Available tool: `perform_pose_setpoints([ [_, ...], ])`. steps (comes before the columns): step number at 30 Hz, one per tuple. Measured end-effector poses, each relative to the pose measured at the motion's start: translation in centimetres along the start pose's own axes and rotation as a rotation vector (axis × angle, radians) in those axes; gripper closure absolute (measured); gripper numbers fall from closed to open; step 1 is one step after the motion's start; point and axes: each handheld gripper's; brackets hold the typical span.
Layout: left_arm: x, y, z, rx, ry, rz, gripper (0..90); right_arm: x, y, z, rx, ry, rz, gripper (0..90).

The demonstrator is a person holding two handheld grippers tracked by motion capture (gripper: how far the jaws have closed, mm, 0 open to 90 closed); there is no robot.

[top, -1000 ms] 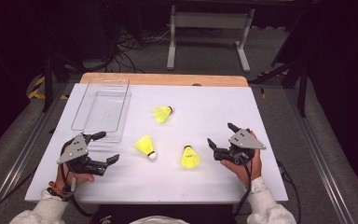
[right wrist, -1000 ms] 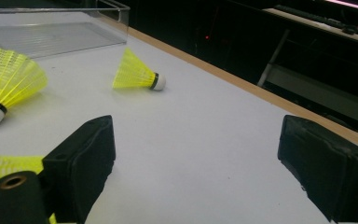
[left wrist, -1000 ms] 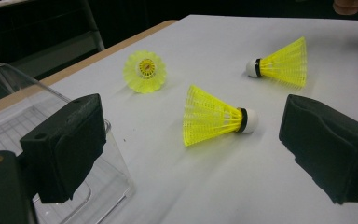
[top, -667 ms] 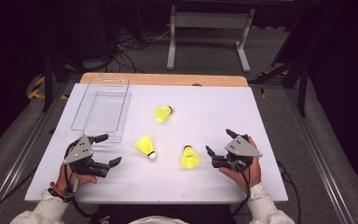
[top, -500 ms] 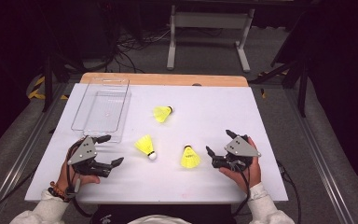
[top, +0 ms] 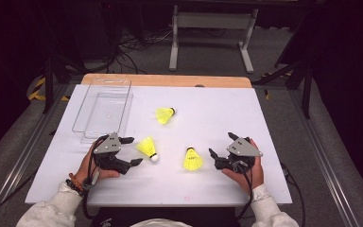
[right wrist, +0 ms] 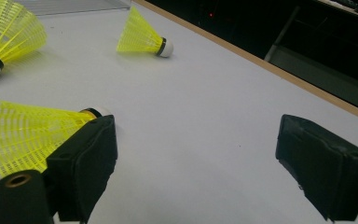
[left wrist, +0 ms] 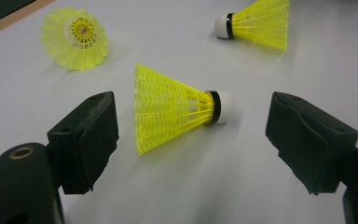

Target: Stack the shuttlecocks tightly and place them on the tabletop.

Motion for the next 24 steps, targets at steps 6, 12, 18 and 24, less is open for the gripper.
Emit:
perform_pose_setpoints([
  [6,-0.7,1.3,0.4,-0.027,-0.042,-0.014,22.1,-0.1,0.3,-0.1,-0.010,-0.007,0.008,13.8],
  [12,-0.9,2.1,0.6,-0.052,-0.046,-0.028,27.8,-0.1,0.4,-0.2,-0.019,-0.008,0.013,13.9],
  [18,-1.1,2.6,0.7,-0.067,-0.051,-0.027,39.8,-0.1,0.5,-0.2,-0.023,-0.018,0.022,14.0],
  [24,-1.1,2.3,0.9,-0.057,-0.055,-0.029,54.6,0.0,0.5,-0.3,-0.023,-0.016,0.016,14.2],
])
Point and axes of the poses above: each handheld gripper's, and its own axes: y roughly forward along the jaws, z roughly out of its top, x roughly to its right, and after that the axes turned 1 degree about y, right-handed
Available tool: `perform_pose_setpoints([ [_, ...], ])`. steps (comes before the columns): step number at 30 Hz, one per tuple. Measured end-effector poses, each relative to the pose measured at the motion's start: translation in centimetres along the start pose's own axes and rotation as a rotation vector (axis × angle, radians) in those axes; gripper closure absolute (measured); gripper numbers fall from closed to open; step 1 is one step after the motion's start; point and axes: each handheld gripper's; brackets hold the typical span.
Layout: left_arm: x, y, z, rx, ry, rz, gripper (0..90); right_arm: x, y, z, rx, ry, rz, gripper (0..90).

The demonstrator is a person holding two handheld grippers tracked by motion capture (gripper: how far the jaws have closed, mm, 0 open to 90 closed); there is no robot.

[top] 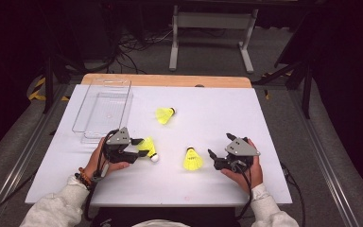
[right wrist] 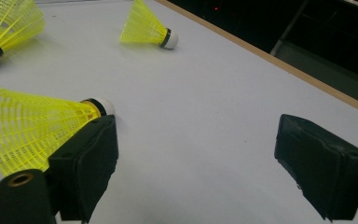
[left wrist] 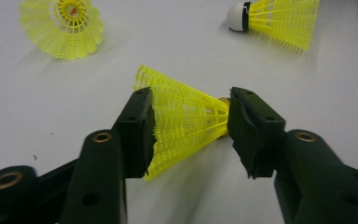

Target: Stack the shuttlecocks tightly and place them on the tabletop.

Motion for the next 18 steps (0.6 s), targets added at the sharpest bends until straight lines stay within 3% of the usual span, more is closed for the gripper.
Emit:
perform_pose_setpoints([
  [10,-0.2,-0.9,0.8,0.058,0.003,-0.013,86.7,0.1,0.1,-0.1,0.000,0.011,0.010,14.5],
  [12,-0.3,-1.0,0.9,0.060,0.010,-0.023,88.6,0.0,0.1,-0.1,0.000,0.008,0.011,14.5],
  [14,-0.4,-1.1,1.5,0.040,0.048,-0.009,88.6,0.0,0.1,-0.1,0.001,0.006,0.012,14.5],
  [18,-1.2,-1.6,2.6,0.007,0.060,-0.006,88.7,0.0,0.1,-0.1,-0.001,0.012,0.017,14.5],
])
Point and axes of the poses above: each handheld gripper's, and its own axes: y roughly forward along the jaws, z roughly out of its top, x roughly to its right, and after that the axes turned 1 degree about y, right-handed
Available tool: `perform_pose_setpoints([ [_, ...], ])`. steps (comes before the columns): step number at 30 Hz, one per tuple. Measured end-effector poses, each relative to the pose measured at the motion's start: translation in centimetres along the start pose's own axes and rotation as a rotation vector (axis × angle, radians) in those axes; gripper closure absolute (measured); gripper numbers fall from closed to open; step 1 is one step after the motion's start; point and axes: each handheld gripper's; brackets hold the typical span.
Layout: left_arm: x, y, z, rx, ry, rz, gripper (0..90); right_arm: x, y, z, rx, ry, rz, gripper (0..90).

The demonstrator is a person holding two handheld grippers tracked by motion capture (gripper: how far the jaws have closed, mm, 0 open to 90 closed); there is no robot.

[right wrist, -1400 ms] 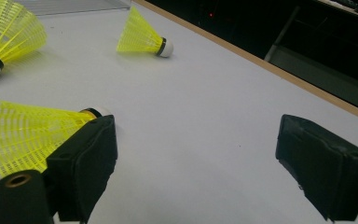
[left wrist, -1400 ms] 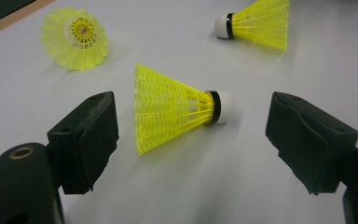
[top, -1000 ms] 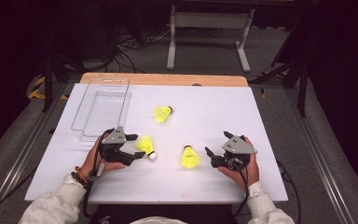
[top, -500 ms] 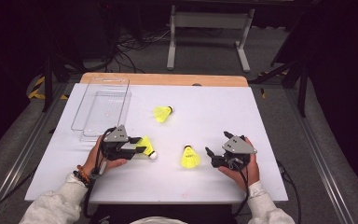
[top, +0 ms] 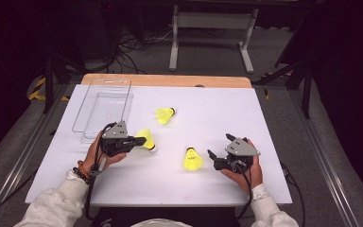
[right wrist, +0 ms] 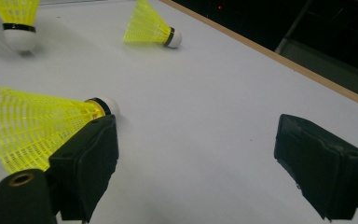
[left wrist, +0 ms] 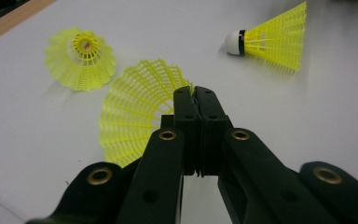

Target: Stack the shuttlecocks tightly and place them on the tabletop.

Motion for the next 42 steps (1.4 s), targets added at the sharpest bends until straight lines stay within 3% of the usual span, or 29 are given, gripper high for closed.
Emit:
perform_pose_setpoints([
  [7,-2.6,-1.1,1.2,-0.068,0.003,0.067,88.0,-0.2,0.3,-0.2,-0.015,-0.006,0.014,14.5],
  [13,-4.0,-1.3,1.7,-0.085,-0.005,0.082,87.5,-0.2,0.5,-0.2,-0.023,-0.002,0.012,14.5],
  [20,-4.8,-0.1,2.4,-0.182,0.037,0.077,86.7,-0.3,0.7,-0.3,-0.036,-0.006,0.016,14.4],
  [22,-4.8,0.4,2.5,-0.208,0.057,0.090,86.5,-0.4,0.7,-0.3,-0.042,-0.009,0.019,14.4],
  [27,-4.7,1.5,3.4,-0.220,0.068,0.070,86.4,-0.4,0.8,-0.3,-0.049,-0.011,0.021,14.3],
  [38,-2.7,4.2,5.8,-0.269,0.160,0.037,84.2,-0.4,0.7,-0.3,-0.053,-0.020,0.025,14.0],
  [42,-2.5,4.6,5.8,-0.237,0.126,0.009,82.8,-0.4,0.7,-0.3,-0.055,-0.024,0.026,14.0],
])
Point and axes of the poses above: each handheld gripper's, and its own axes: y roughly forward along the jaws, z roughly out of its top, x roughly to its right, and after that the axes turned 1 degree about y, right-handed
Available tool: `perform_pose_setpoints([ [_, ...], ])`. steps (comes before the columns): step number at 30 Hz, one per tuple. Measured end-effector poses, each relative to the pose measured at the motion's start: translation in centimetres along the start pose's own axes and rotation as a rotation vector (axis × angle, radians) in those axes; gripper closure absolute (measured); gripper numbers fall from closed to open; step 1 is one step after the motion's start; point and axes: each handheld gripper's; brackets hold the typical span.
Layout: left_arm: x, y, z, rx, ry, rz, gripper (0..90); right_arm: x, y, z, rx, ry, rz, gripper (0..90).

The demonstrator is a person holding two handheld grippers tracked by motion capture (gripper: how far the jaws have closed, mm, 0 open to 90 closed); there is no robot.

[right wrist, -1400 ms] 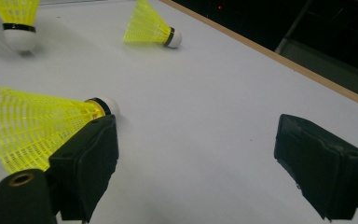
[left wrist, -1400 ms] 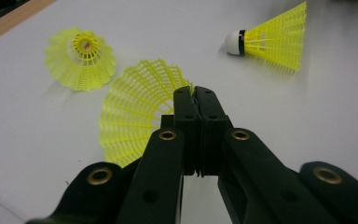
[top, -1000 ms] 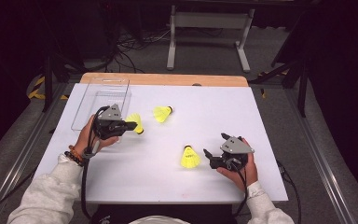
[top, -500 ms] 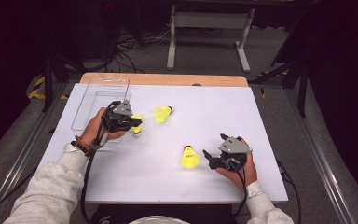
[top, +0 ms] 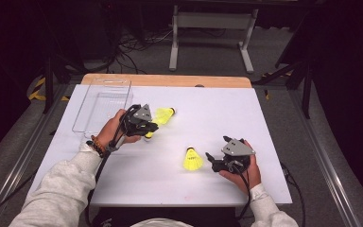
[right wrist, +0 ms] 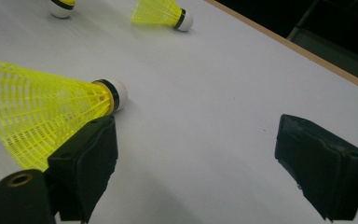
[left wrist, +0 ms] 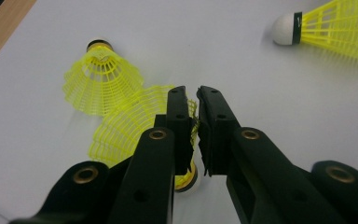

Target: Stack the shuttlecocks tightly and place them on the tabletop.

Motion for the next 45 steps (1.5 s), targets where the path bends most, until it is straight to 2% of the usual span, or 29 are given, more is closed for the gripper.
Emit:
perform_pose_setpoints([
  [1,0.2,0.0,0.0,0.007,-0.002,-0.016,82.4,0.0,0.0,0.0,0.001,0.000,0.003,14.0],
  [4,0.6,0.2,0.1,0.010,0.007,-0.028,81.3,0.0,0.0,0.0,0.001,-0.002,0.002,14.0],
  [5,1.0,0.5,0.2,0.014,0.003,-0.048,81.4,0.0,-0.1,0.0,0.001,-0.003,0.007,14.1],
  [7,1.5,0.8,0.4,0.003,0.014,-0.045,81.2,-0.1,0.0,0.1,-0.002,-0.009,0.007,14.1],
  [13,1.9,2.0,1.0,-0.030,0.043,-0.035,80.7,0.0,-0.1,0.1,-0.006,-0.015,0.003,14.1],
  [15,1.8,2.5,1.2,-0.046,0.045,-0.044,80.7,0.0,-0.1,0.1,-0.011,-0.017,0.005,14.2],
  [16,1.7,2.8,1.3,-0.059,0.052,-0.065,82.2,-0.1,0.0,0.1,-0.018,-0.023,0.004,14.3],
  [17,1.7,2.8,1.3,-0.059,0.052,-0.065,85.7,-0.1,0.0,0.1,-0.021,-0.027,0.002,14.4],
  [18,1.8,2.9,1.5,-0.073,0.075,-0.068,87.1,-0.1,0.0,0.0,-0.023,-0.030,0.000,14.4],
  [19,1.8,2.9,1.5,-0.073,0.075,-0.068,87.6,-0.1,0.0,0.0,-0.023,-0.030,0.000,14.4],
  [21,1.5,2.7,1.6,-0.103,0.106,-0.069,88.1,0.1,0.0,0.0,-0.025,-0.027,0.001,14.4],
  [25,0.7,2.3,1.3,-0.133,0.112,-0.065,88.8,0.2,-0.1,0.0,-0.023,-0.022,-0.003,14.5],
  [31,-0.2,2.2,1.0,-0.178,0.160,-0.036,89.2,0.3,0.0,0.0,-0.028,-0.029,-0.010,14.6],
  [35,-1.1,2.4,1.1,-0.166,0.150,-0.034,89.2,0.2,0.1,0.0,-0.036,-0.037,-0.007,14.6],
  [37,-1.2,2.5,1.2,-0.161,0.145,-0.035,89.3,0.1,0.1,0.0,-0.039,-0.041,-0.006,14.7],
  [38,-1.1,2.6,1.2,-0.150,0.144,-0.048,89.3,0.1,0.1,0.0,-0.040,-0.040,-0.006,14.7],
  [43,-0.5,3.0,1.6,-0.177,0.157,-0.075,87.0,0.1,0.2,-0.1,-0.045,-0.042,0.001,14.7],
  [45,-0.3,3.0,1.6,-0.190,0.151,-0.097,81.5,0.0,0.1,0.0,-0.045,-0.045,0.000,14.7],
])
Point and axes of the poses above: each handheld gripper's, and its own axes: y roughly forward along the jaws, z roughly out of its top, x roughly to its right, and after that the axes turned 1 degree about y, right-handed
